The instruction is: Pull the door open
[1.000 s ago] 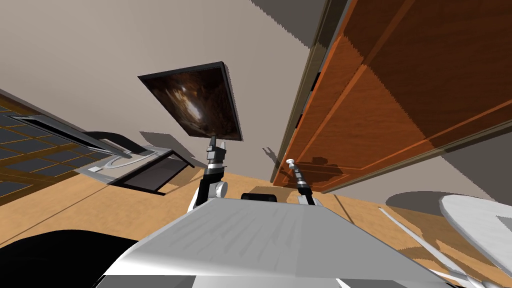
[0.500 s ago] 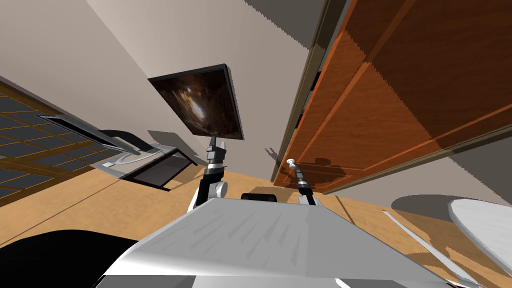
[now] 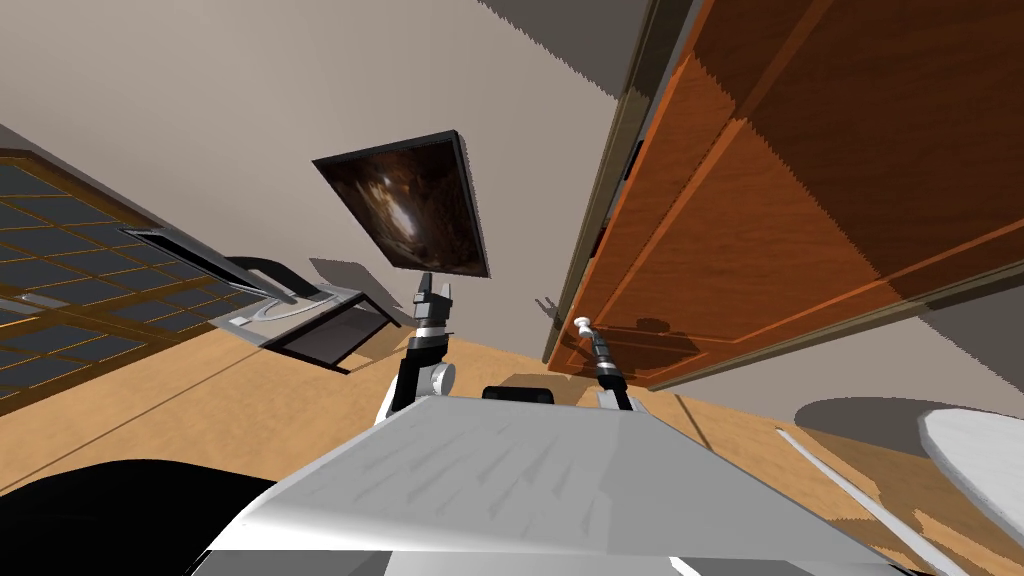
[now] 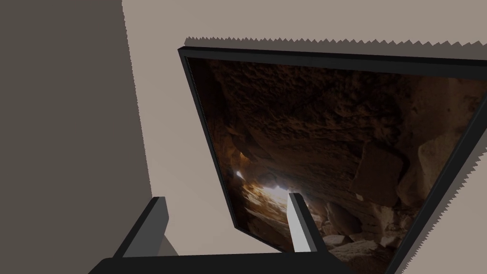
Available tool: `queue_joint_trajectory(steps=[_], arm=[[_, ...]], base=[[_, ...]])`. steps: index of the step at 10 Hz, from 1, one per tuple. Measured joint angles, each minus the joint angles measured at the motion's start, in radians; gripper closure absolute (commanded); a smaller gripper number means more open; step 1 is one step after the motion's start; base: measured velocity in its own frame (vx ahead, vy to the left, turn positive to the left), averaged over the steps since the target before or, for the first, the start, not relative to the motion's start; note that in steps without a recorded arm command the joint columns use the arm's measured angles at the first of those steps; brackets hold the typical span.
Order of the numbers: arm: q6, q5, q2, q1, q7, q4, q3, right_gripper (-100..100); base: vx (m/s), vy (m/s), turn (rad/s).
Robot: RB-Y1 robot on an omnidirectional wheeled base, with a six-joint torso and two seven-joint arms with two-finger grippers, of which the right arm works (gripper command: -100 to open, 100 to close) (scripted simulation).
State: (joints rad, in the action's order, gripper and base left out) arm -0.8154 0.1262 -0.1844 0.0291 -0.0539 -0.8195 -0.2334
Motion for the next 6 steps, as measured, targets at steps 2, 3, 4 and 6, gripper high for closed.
queue_joint_trajectory(steps=[2,3,4,6], arm=[[-0.005,-0.025,-0.005,-0.001,0.051,0.01,0.009,100],[-0.002,-0.038,-0.008,0.002,0.078,0.004,0.013,100],[-0.012,-0.057,-0.011,-0.005,0.105,0.024,0.018,100],[-0.021,-0.068,-0.009,-0.001,0.134,0.032,0.022,100]], base=[[-0.047,-0.014,0.069],[-0.059,-0.022,0.086],[-0.039,-0.021,0.051],[-0.028,-0.013,0.037]])
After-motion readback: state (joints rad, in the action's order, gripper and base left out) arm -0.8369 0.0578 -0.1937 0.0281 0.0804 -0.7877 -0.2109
